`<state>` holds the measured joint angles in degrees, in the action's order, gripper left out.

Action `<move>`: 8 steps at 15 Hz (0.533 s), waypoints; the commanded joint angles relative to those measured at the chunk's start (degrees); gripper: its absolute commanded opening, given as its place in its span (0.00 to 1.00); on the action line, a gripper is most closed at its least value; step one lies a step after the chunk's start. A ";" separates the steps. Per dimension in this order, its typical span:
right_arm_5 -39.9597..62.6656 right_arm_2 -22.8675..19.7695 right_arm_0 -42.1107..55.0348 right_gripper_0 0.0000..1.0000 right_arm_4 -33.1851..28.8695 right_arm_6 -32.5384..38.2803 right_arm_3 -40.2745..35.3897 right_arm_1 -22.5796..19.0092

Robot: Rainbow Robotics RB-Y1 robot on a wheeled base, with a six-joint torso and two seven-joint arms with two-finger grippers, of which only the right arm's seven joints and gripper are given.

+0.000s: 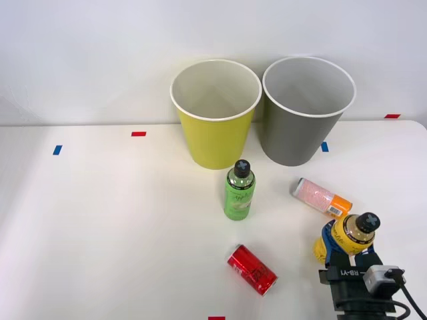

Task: Put cans in the gray bin, plastic bottles in the light green bin

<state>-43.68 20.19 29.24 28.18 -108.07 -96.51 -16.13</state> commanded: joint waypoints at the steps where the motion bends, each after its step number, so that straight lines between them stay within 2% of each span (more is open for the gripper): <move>1: 1.49 -0.85 2.57 0.00 -2.08 1.19 -4.21 -1.19; 4: 13.09 -3.84 7.85 0.00 -4.19 2.16 -16.26 -2.94; 8: 24.34 -6.21 10.75 0.00 -3.22 3.92 -29.09 -6.02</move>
<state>-22.40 14.97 39.14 24.50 -105.01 -122.30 -20.97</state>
